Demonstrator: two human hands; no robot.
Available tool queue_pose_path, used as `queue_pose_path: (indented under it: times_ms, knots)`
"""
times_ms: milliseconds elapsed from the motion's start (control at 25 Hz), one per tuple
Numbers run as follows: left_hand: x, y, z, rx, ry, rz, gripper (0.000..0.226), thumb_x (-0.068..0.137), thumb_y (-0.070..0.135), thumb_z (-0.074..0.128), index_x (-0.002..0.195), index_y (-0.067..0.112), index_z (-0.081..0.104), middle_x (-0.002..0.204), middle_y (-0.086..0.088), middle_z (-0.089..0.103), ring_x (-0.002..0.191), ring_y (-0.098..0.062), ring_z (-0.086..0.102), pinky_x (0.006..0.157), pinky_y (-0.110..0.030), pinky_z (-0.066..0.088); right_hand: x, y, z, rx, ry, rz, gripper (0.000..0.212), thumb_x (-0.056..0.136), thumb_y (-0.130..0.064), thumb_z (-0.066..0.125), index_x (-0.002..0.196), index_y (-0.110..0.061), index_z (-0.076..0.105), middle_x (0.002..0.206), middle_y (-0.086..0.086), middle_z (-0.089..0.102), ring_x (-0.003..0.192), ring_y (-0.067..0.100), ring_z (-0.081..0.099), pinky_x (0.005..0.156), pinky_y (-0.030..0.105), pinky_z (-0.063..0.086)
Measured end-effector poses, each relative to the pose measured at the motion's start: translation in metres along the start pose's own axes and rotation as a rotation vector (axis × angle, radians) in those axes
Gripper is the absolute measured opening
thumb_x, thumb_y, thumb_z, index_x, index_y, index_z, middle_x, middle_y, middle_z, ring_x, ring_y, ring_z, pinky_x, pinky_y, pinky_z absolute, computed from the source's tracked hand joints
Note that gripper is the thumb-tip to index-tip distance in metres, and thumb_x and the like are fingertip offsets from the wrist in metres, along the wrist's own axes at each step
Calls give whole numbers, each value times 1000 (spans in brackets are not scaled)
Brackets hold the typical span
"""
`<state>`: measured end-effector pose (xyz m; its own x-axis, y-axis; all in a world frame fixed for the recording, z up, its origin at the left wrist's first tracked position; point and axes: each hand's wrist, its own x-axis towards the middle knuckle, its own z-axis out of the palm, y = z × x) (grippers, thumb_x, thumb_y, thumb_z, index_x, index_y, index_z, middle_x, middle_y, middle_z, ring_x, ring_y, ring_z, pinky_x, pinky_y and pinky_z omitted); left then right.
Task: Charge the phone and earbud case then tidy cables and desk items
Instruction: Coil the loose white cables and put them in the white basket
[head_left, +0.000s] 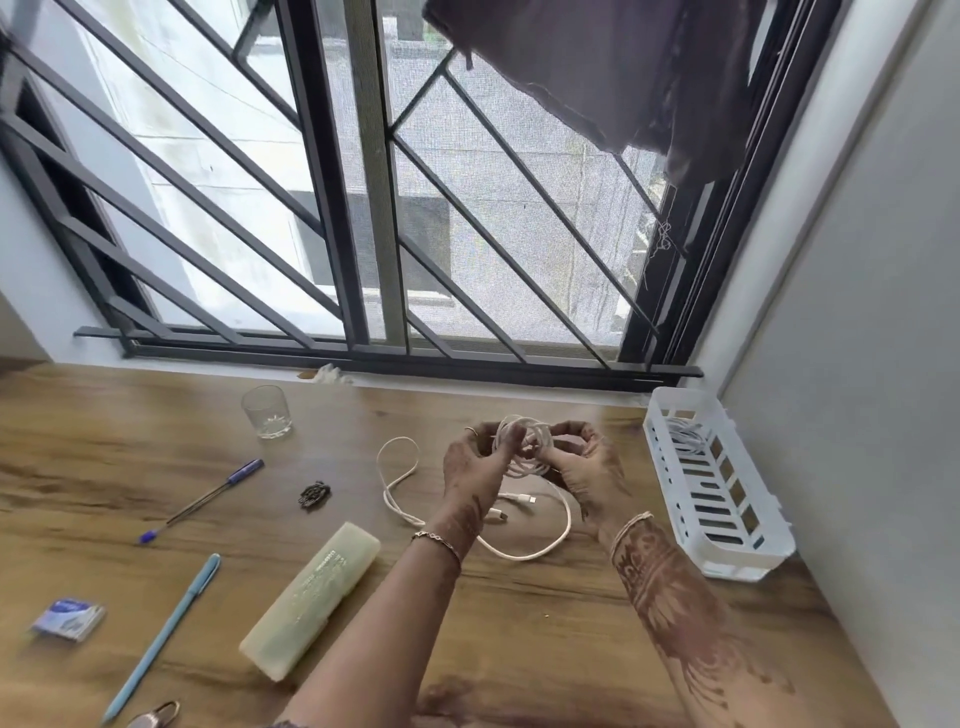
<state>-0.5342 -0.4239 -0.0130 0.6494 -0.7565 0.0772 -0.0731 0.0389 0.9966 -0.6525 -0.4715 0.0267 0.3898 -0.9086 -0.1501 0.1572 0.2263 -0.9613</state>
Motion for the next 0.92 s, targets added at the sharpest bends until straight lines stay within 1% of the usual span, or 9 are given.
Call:
queue_pose_path:
  times_ms: [160, 280, 360, 440, 520, 600, 640, 800, 920]
  knots:
    - [-3, 0, 1, -52, -36, -37, 42, 67, 50, 76, 90, 16, 68, 78, -4, 73, 68, -12, 66, 67, -32, 54, -1, 2, -4, -22, -32, -22, 27, 78, 1, 73, 95, -12, 58, 64, -1, 71, 60, 13, 66, 60, 26, 54]
    - [-6, 7, 0, -70, -124, -60, 22, 79, 36, 73, 87, 17, 66, 69, 4, 68, 60, -3, 61, 63, -26, 49, -3, 0, -6, -58, -43, -67, 18, 83, -6, 70, 94, -15, 60, 61, -8, 70, 56, 3, 61, 54, 15, 47]
    - [-6, 9, -2, -60, -166, -61, 25, 76, 43, 74, 85, 20, 67, 72, 3, 69, 64, -7, 61, 68, -33, 52, -6, -3, -8, -66, -39, -72, 19, 84, -5, 70, 99, -12, 60, 64, -8, 69, 52, -2, 59, 49, 10, 43]
    - [-5, 10, -3, -69, -190, -64, 30, 71, 47, 75, 84, 22, 68, 77, -3, 69, 69, -15, 62, 77, -41, 55, -8, -5, -11, -30, -48, -44, 23, 85, -3, 68, 104, -10, 58, 73, -1, 68, 51, -3, 59, 46, 10, 42]
    - [-5, 13, -3, -91, -216, -81, 17, 78, 35, 74, 87, 22, 68, 84, -9, 70, 75, -20, 64, 84, -47, 55, -13, -7, -11, 10, -64, -7, 19, 87, -2, 65, 101, -12, 57, 78, 3, 67, 52, 1, 60, 43, 10, 41]
    - [-6, 17, -2, -111, -250, -93, 9, 83, 27, 70, 89, 22, 68, 89, -11, 70, 80, -23, 65, 87, -49, 54, -14, -7, -13, 66, -58, 30, 15, 88, -3, 63, 95, -15, 57, 75, 0, 68, 56, 6, 60, 43, 13, 41]
    - [-5, 18, -1, -113, -262, -96, 12, 82, 29, 71, 90, 21, 68, 89, -11, 71, 80, -23, 65, 86, -50, 55, -15, -7, -15, 88, -56, 42, 14, 88, -5, 63, 94, -17, 58, 77, 0, 69, 57, 7, 60, 44, 16, 41]
    - [-7, 21, 7, -97, -289, -155, 50, 67, 54, 76, 97, 15, 70, 80, -4, 73, 70, -19, 68, 81, -57, 54, -15, -7, -32, 36, -149, 54, 28, 84, -10, 69, 104, -27, 61, 91, 3, 71, 73, 12, 58, 61, 25, 34]
    - [-8, 19, 17, -97, -290, -227, 45, 72, 53, 72, 98, 16, 69, 75, 2, 74, 67, -20, 72, 74, -59, 52, -18, -12, -44, -35, -204, -13, 49, 75, 6, 73, 113, -22, 58, 88, 6, 72, 78, 16, 63, 66, 24, 46]
